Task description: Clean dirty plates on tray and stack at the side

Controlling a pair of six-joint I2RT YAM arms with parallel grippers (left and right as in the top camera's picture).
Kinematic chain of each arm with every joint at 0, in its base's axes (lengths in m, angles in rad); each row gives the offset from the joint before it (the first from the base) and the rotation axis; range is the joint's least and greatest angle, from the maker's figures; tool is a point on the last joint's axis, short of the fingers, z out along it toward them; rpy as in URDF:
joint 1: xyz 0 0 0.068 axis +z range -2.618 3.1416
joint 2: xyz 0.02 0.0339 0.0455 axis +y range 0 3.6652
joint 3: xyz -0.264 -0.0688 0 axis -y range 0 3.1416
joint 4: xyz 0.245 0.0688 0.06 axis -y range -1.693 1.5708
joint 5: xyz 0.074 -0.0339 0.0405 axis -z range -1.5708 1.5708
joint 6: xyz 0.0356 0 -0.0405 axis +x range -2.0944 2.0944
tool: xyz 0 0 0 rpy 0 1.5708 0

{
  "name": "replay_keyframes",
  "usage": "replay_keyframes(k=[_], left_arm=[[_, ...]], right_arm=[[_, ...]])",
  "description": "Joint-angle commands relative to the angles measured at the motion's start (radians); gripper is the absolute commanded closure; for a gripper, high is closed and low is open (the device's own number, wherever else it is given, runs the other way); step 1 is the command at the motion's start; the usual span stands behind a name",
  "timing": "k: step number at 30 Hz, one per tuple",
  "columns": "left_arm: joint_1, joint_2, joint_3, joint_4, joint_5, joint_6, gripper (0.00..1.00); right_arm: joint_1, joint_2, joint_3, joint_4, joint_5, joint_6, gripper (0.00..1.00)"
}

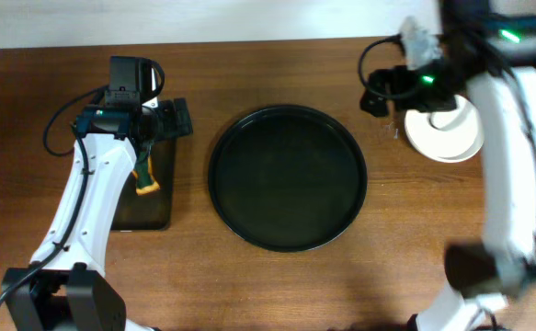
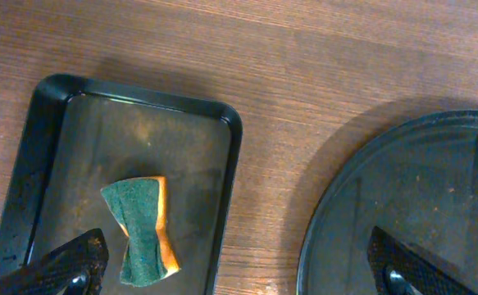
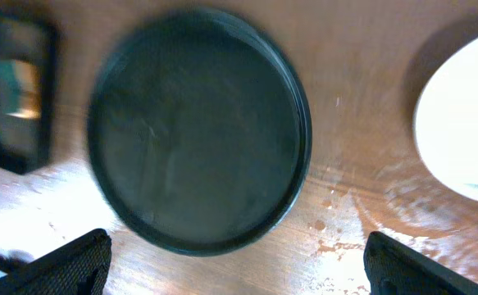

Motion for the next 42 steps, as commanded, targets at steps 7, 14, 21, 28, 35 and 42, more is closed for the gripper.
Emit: replay_keyframes(k=[7, 14, 21, 28, 35, 42], left_arm=[[0.004, 0.002, 0.004, -0.002, 0.01, 0.009, 0.01], [0.004, 0.002, 0.004, -0.002, 0.01, 0.009, 0.01], [0.003, 0.002, 0.004, -0.002, 0.01, 0.009, 0.01], [0.004, 0.002, 0.004, -0.002, 0.01, 0.009, 0.01], [0.004, 0.002, 0.004, -0.002, 0.01, 0.009, 0.01], [0.004, 0.002, 0.004, -0.002, 0.01, 0.009, 0.01]], right_arm=[[0.005, -0.64, -0.019, 0.129, 0.143, -0.01, 0.01], [0.005, -1.154, -0.598, 0.559, 0.179, -0.01, 0.01], [0.005, -1.665, -1.419, 1.125, 0.178, 0.013, 0.01], [0.005, -1.833, -1.968, 1.677, 0.179, 0.104, 0.01], [0.005, -1.833, -2.219, 1.871, 0.179, 0.103, 0.01], [0.005, -1.833, -2.315, 1.81, 0.209, 0.103, 0.01]])
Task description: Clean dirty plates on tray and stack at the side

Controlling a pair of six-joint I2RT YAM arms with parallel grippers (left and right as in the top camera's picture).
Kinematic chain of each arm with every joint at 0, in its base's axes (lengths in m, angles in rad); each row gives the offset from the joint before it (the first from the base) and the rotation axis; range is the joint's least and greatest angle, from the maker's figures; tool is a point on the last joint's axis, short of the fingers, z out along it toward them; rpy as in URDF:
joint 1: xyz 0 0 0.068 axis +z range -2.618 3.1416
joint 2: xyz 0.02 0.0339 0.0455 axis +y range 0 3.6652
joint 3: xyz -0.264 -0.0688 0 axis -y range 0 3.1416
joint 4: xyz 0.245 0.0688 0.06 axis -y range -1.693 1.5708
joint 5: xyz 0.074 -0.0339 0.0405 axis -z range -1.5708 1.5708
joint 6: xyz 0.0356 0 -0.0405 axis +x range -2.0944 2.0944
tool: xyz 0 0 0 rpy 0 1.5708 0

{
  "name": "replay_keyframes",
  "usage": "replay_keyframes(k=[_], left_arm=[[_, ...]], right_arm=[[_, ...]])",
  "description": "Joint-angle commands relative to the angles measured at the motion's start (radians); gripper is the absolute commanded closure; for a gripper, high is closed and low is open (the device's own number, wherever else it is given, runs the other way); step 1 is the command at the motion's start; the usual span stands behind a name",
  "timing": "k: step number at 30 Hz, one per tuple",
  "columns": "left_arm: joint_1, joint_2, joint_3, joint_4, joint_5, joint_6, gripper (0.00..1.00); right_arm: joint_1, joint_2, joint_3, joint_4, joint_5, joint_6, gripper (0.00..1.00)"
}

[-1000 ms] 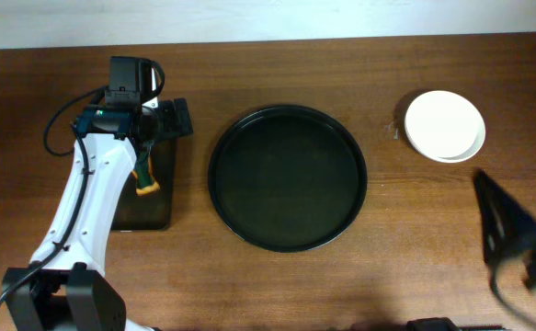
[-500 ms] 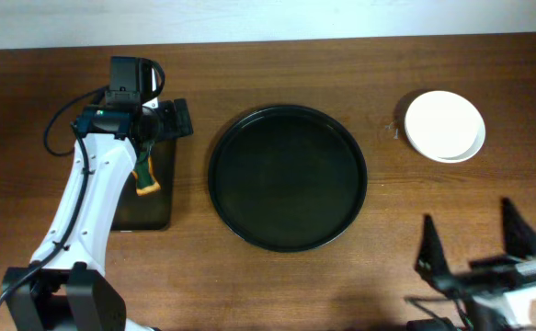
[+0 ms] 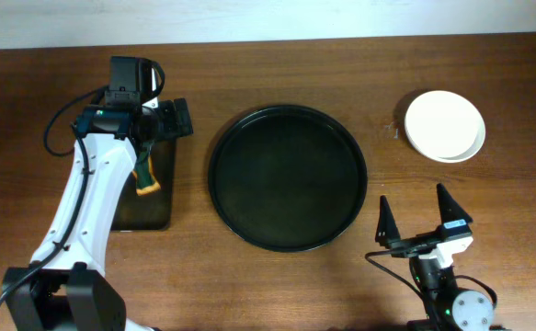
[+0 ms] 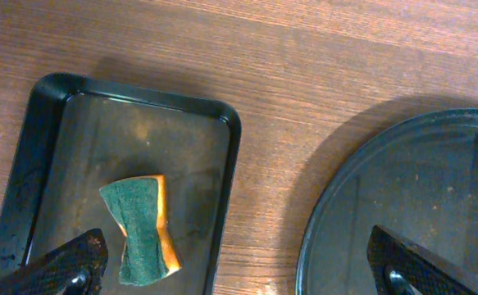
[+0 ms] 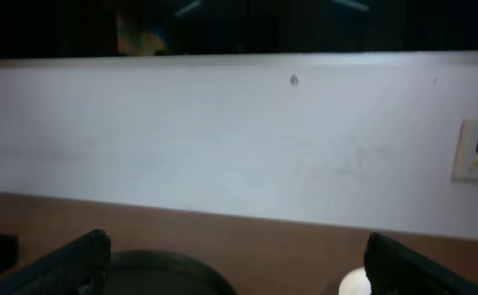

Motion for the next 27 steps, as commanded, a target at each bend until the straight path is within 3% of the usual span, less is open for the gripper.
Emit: replay_keyframes(k=[1, 6, 27], left_arm=[[0.003, 0.002, 0.005, 0.0, 0.007, 0.009, 0.01], [0.003, 0.002, 0.005, 0.0, 0.007, 0.009, 0.01], [0.003, 0.002, 0.005, 0.0, 0.007, 0.009, 0.01]], right_arm=[[0.002, -0.013, -0.023, -0.063, 0.04, 0.011, 0.01], [0.002, -0.013, -0.023, -0.27, 0.054, 0.011, 0.01], [0.002, -0.012, -0.023, -0.273, 0.062, 0.011, 0.01]])
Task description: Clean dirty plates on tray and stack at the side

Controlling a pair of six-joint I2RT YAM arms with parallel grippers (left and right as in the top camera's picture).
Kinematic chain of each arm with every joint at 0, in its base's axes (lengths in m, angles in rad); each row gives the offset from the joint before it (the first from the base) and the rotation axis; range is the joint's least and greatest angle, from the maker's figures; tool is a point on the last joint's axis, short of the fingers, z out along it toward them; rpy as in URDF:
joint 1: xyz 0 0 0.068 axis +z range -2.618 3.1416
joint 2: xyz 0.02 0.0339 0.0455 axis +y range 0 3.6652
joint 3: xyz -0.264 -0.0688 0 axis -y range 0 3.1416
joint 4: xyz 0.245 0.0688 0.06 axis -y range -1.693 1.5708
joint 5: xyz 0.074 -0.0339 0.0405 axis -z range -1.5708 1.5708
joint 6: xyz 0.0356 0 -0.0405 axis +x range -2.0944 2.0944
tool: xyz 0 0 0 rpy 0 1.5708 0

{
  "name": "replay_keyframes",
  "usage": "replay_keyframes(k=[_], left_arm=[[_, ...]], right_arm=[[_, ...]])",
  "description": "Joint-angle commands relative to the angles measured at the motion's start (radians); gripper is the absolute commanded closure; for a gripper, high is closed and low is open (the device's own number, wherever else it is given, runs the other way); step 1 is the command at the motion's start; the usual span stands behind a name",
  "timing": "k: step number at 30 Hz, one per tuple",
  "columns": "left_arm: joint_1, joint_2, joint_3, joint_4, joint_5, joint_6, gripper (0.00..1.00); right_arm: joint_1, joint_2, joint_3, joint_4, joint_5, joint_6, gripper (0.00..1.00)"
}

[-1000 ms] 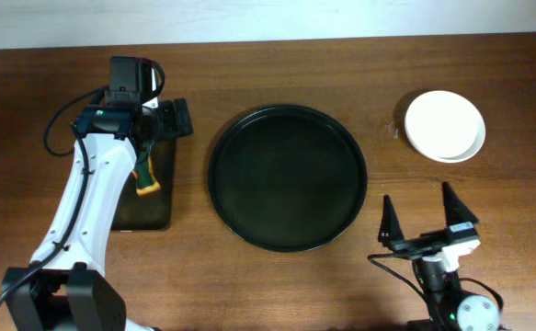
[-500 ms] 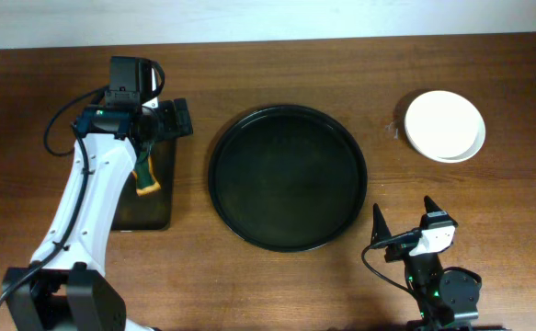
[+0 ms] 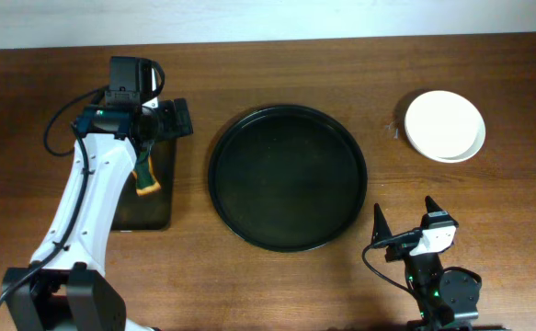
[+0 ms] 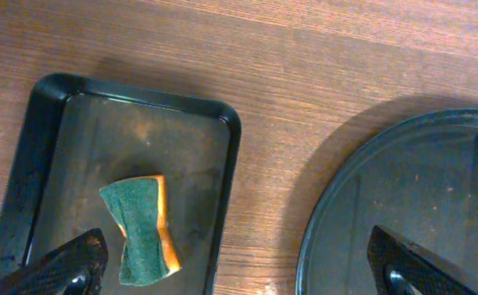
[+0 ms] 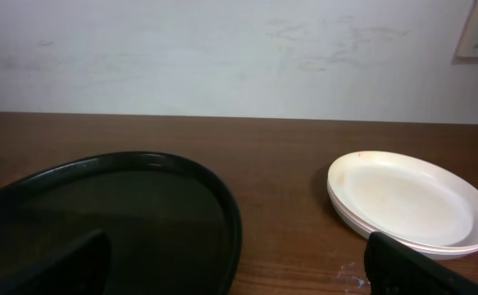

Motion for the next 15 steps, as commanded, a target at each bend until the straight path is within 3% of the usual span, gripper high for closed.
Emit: replay_keyframes(k=[1, 15], left_arm=[[0.003, 0.002, 0.005, -0.001, 0.007, 0.009, 0.01], [0.004, -0.038, -0.002, -0.014, 0.007, 0.009, 0.01]], right_arm=[[0.002, -0.008, -0.005, -0.005, 0.012, 0.009, 0.01], [0.002, -0.008, -0.005, -0.005, 0.012, 0.009, 0.01]])
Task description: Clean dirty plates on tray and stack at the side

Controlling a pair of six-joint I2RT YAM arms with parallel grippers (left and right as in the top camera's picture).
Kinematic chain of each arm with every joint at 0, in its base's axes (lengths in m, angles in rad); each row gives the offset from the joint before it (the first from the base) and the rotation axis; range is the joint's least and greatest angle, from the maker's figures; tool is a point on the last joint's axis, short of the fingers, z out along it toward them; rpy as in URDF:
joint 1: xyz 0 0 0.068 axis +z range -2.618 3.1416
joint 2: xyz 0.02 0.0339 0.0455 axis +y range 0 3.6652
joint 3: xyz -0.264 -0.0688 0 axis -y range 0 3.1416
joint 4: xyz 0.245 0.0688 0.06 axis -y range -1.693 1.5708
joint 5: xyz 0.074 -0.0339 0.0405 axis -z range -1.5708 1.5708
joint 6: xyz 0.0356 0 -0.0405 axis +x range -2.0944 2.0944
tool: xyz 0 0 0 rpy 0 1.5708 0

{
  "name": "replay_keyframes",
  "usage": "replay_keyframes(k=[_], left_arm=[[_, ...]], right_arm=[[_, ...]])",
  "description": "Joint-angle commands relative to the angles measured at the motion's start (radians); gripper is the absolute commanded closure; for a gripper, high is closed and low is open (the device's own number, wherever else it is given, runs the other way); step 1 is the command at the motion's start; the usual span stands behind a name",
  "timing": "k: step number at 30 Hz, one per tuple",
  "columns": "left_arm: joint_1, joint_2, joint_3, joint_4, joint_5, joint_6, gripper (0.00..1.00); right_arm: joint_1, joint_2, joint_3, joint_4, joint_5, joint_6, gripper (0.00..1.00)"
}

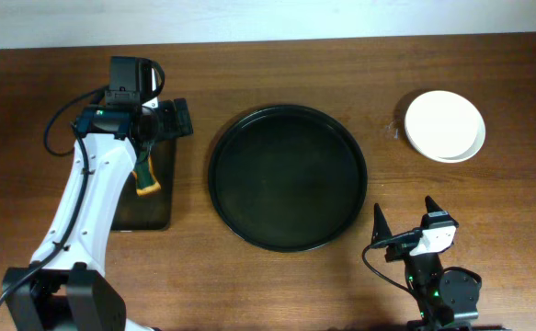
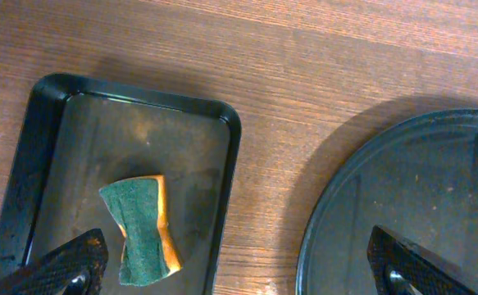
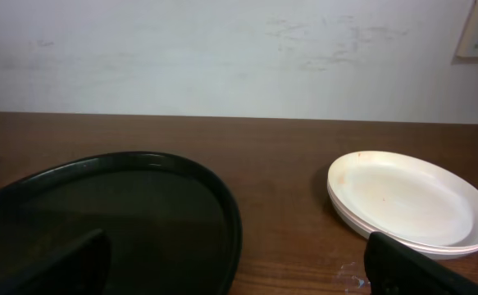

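Note:
A round black tray lies mid-table with nothing on it. A stack of white plates sits at the back right, also seen as white plates in the right wrist view. A green and orange sponge lies in a rectangular black tray. My left gripper hangs open above the strip of table between the two trays, holding nothing. My right gripper is open and low at the front edge, facing the round tray and the plates.
The right arm's base sits folded at the front right. A white wall runs behind the table's far edge. The left arm reaches over the rectangular tray.
My right gripper was first open, high beside the white plates at the back right. Then it was back at the front edge, its camera facing the wall. Then it sat lower, looking across the table, and stays so. The left arm has not moved.

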Motion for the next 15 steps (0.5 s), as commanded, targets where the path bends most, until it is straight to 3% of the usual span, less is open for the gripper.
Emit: replay_keyframes(k=[1, 5, 8, 15], left_arm=[[0.004, -0.078, -0.002, -0.019, 0.007, 0.009, 0.01], [0.004, -0.255, -0.002, -0.02, -0.123, 0.009, 0.01], [0.004, -0.417, -0.003, -0.026, -0.138, 0.01, 0.01], [0.004, -0.83, -0.145, -0.223, -0.159, 0.009, 0.01]], right_arm=[[0.002, -0.008, -0.005, -0.005, 0.012, 0.009, 0.01], [0.002, -0.008, -0.005, -0.005, 0.012, 0.009, 0.01], [0.002, -0.008, -0.005, -0.005, 0.012, 0.009, 0.01], [0.002, -0.008, -0.005, -0.005, 0.012, 0.009, 0.01]])
